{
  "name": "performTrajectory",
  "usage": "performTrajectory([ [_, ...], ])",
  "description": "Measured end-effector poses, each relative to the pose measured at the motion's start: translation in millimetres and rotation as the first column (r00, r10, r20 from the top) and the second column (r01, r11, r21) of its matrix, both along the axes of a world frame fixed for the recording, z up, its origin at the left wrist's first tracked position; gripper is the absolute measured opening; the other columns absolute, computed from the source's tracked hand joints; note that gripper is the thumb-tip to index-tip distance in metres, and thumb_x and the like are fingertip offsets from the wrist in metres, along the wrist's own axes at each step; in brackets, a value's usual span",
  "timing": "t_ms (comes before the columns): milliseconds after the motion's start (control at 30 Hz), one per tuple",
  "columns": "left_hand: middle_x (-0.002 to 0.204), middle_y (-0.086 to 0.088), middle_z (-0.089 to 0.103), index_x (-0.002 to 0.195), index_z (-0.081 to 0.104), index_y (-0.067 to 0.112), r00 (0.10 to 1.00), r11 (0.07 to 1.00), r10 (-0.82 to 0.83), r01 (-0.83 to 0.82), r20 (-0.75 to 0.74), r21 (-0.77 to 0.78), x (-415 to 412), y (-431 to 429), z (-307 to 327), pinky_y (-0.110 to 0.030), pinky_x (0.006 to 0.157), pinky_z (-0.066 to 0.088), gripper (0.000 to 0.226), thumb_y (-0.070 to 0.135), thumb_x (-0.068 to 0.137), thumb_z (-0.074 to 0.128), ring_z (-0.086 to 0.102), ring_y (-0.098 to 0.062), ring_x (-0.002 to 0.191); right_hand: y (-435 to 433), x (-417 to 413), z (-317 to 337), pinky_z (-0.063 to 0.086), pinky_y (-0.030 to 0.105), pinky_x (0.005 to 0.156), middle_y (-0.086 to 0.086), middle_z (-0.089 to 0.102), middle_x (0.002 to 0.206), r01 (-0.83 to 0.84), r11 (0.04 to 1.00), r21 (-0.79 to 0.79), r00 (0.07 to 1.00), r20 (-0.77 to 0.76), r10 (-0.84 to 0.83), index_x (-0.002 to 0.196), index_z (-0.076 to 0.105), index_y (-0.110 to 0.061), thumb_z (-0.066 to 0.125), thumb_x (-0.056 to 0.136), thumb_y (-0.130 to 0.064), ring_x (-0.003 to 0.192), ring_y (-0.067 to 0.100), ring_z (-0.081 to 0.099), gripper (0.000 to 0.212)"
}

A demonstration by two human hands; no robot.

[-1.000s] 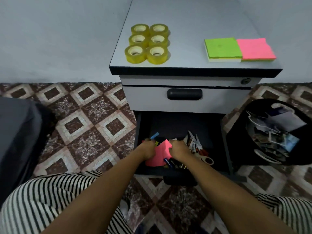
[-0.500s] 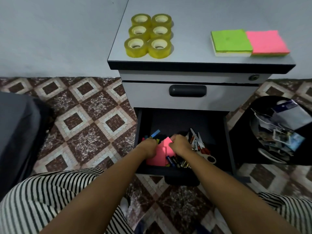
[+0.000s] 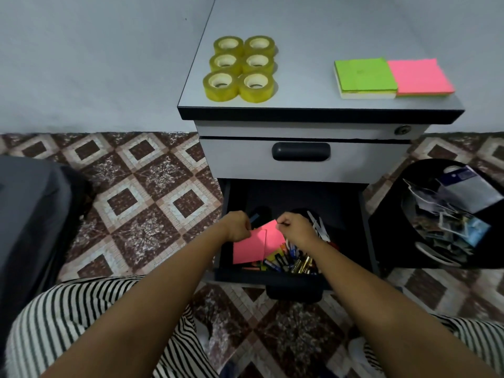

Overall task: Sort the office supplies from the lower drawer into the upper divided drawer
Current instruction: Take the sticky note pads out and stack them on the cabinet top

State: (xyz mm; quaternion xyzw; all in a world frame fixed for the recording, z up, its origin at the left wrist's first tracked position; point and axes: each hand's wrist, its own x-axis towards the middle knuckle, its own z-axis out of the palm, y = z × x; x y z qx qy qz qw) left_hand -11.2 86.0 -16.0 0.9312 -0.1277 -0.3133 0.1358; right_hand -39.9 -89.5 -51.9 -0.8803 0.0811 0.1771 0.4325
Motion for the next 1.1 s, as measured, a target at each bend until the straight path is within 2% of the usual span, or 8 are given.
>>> performTrajectory([
  [67, 0.116, -0.013, 0.064, 0.109, 0.067, 0.003, 0.999, 0.999, 0.032, -0.032, 0.001, -0.041, 3, 2, 8, -0.025, 0.082, 0.043, 0.026, 0.010, 0.088, 0.053, 0.059, -0.025, 0.107, -1, 1, 3, 0.036, 0.021, 0.072, 0.007, 0.059, 0.097, 0.020, 0.999, 0.040, 1.000, -0.007, -0.019, 0.101, 0.060, -0.004, 0.050, 0.095, -0.009, 0.090, 0.017, 0.053, 0.013],
  [200, 0.098, -0.012, 0.063, 0.104, 0.064, 0.004, 0.977, 0.956, 0.202, -0.212, -0.068, -0.205, 8, 3, 27, -0.029, 0.071, 0.049, 0.020, 0.007, 0.087, 0.054, 0.058, -0.020, 0.086, -10, 9, 11, 0.037, 0.023, 0.071, 0.009, 0.055, 0.090, 0.219, 0.968, 0.125, 0.973, 0.045, -0.226, 0.099, 0.057, -0.005, 0.050, 0.095, -0.007, 0.086, 0.020, 0.052, 0.009],
  [333, 0.083, -0.005, 0.057, 0.091, 0.057, 0.009, 0.902, 0.806, 0.332, -0.423, -0.275, -0.414, 7, -3, 47, -0.029, 0.066, 0.054, 0.003, 0.009, 0.092, 0.055, 0.059, -0.020, 0.081, -39, 6, 29, 0.043, 0.028, 0.067, 0.012, 0.058, 0.090, 0.327, 0.921, 0.212, 0.939, 0.032, -0.341, 0.104, 0.059, 0.002, 0.050, 0.093, -0.003, 0.083, 0.023, 0.055, 0.015],
  [433, 0.081, -0.005, 0.057, 0.083, 0.053, 0.012, 0.842, 0.667, 0.348, -0.531, -0.412, -0.522, 3, -16, 66, -0.026, 0.063, 0.054, 0.012, 0.006, 0.093, 0.054, 0.058, -0.014, 0.075, -65, -2, 55, 0.050, 0.038, 0.075, 0.016, 0.060, 0.099, 0.389, 0.838, 0.382, 0.918, -0.090, -0.385, 0.114, 0.054, 0.004, 0.047, 0.092, 0.006, 0.091, 0.028, 0.057, 0.023],
  [500, 0.083, -0.004, 0.058, 0.084, 0.052, 0.012, 0.809, 0.600, 0.325, -0.577, -0.490, -0.555, 0, -25, 79, -0.024, 0.063, 0.055, 0.014, 0.001, 0.093, 0.052, 0.058, -0.012, 0.077, -80, -10, 77, 0.052, 0.034, 0.069, 0.015, 0.060, 0.099, 0.390, 0.787, 0.478, 0.919, -0.144, -0.368, 0.113, 0.052, -0.002, 0.043, 0.092, 0.010, 0.091, 0.028, 0.058, 0.026],
  [700, 0.083, -0.004, 0.065, 0.092, 0.058, 0.011, 0.779, 0.442, 0.186, -0.611, -0.599, -0.657, -3, -47, 127, -0.022, 0.062, 0.057, 0.018, -0.003, 0.093, 0.047, 0.063, -0.011, 0.073, -115, -26, 143, 0.050, 0.022, 0.055, 0.011, 0.063, 0.095, 0.336, 0.778, 0.531, 0.930, -0.055, -0.364, 0.118, 0.056, -0.002, 0.043, 0.093, 0.007, 0.076, 0.016, 0.058, 0.029],
  [867, 0.075, -0.004, 0.069, 0.094, 0.059, 0.008, 0.806, 0.318, 0.029, -0.568, -0.591, -0.759, 5, -63, 181, -0.024, 0.061, 0.058, 0.019, -0.006, 0.091, 0.046, 0.068, -0.010, 0.064, -142, -28, 204, 0.055, 0.022, 0.063, 0.009, 0.071, 0.091, 0.186, 0.785, 0.590, 0.956, 0.075, -0.283, 0.114, 0.059, -0.001, 0.044, 0.092, 0.010, 0.073, 0.014, 0.068, 0.029],
  [1100, 0.070, -0.007, 0.069, 0.090, 0.057, 0.003, 0.827, 0.064, 0.190, -0.548, -0.529, -0.834, 35, -104, 236, -0.021, 0.050, 0.056, 0.012, -0.006, 0.091, 0.049, 0.068, -0.012, 0.057, -172, 1, 263, 0.057, 0.020, 0.057, 0.008, 0.071, 0.080, 0.256, 0.651, 0.714, 0.850, 0.155, -0.504, 0.121, 0.052, 0.001, 0.043, 0.092, 0.011, 0.056, 0.006, 0.067, 0.032],
])
